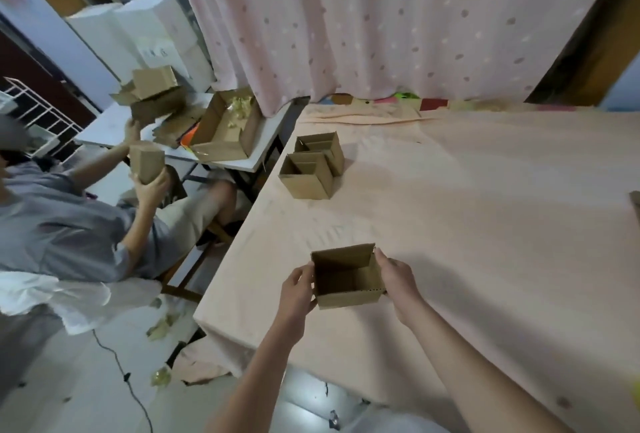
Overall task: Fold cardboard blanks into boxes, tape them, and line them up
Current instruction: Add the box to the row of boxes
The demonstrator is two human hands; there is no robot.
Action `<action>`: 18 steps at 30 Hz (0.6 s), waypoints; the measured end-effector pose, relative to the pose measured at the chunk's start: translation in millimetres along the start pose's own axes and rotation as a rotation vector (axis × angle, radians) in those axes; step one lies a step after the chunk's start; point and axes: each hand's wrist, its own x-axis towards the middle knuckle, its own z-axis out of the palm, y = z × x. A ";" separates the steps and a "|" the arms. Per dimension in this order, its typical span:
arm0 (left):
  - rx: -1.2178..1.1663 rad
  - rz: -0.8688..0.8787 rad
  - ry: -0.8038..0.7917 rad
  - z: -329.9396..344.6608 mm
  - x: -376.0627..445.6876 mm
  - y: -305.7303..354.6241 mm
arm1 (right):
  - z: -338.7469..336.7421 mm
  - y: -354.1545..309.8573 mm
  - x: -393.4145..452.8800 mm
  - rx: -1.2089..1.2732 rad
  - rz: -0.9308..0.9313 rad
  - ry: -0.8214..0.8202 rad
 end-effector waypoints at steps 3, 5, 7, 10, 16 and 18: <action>0.032 -0.005 0.016 -25.0 34.0 21.0 | 38.1 -16.8 16.1 0.029 0.033 0.029; 0.047 -0.015 0.024 -39.4 49.8 28.6 | 55.4 -22.2 23.8 0.026 0.055 0.024; 0.052 -0.034 0.013 -49.6 58.8 32.7 | 65.9 -23.5 27.2 0.032 0.056 0.031; 0.057 -0.034 -0.031 -55.9 75.5 45.9 | 74.2 -33.9 36.4 0.048 0.056 0.060; 0.074 -0.033 -0.093 -64.9 110.6 74.0 | 94.5 -60.0 51.8 0.062 0.051 0.125; 0.099 -0.032 -0.132 -69.3 128.0 84.1 | 101.7 -65.4 60.8 0.084 0.048 0.161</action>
